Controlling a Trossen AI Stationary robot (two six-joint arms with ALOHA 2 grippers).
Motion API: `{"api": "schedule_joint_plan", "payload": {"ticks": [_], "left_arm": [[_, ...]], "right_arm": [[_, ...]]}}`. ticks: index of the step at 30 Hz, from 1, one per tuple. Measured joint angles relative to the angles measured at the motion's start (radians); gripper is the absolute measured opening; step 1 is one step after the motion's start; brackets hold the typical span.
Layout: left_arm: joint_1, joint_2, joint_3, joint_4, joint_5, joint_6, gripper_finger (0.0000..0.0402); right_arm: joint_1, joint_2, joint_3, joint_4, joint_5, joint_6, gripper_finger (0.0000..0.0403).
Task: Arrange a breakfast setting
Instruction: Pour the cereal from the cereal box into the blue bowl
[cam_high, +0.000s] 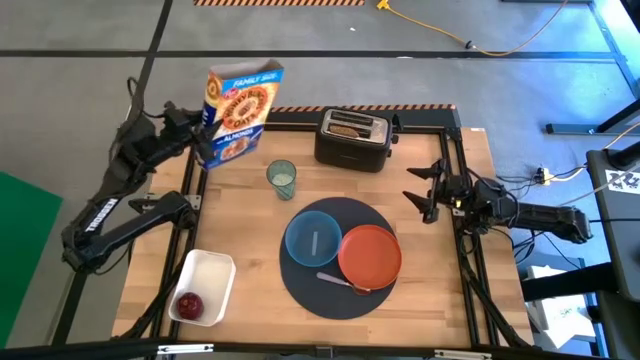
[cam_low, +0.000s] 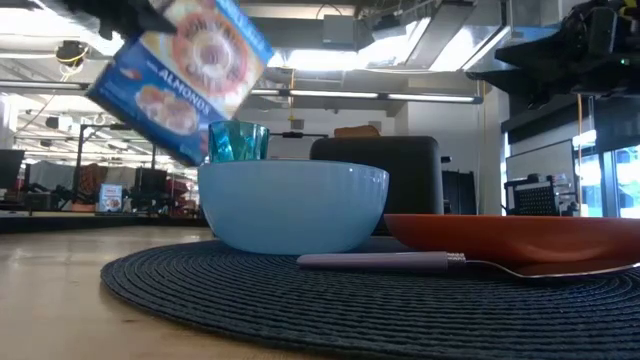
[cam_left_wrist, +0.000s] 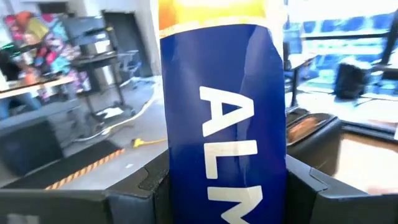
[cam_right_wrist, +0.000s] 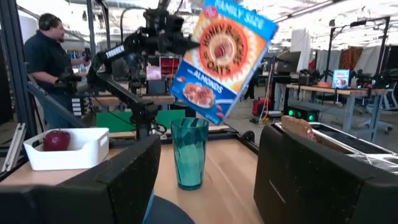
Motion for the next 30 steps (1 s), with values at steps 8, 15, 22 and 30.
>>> {"api": "schedule_joint_plan", "payload": {"ticks": [8, 15, 22, 30], "left_arm": [[-0.079, 0.006, 0.089, 0.014, 0.173, -0.071, 0.0187], [-0.187, 0.051, 0.091, 0.067, 0.278, -0.147, 0.0187], [-0.361, 0.150, 0.091, 0.223, 0.289, -0.160, 0.0187], [-0.499, 0.238, 0.091, 0.365, 0.253, -0.116, 0.0187]], "right_arm": [[0.000, 0.297, 0.114, 0.179, -0.043, -0.012, 0.0324], [0.000, 0.627, 0.254, 0.410, -0.119, -0.008, 0.0324], [0.000, 0.902, 0.417, 0.503, -0.183, -0.007, 0.0324], [0.000, 1.097, 0.607, 0.526, -0.242, -0.010, 0.0324]]}}
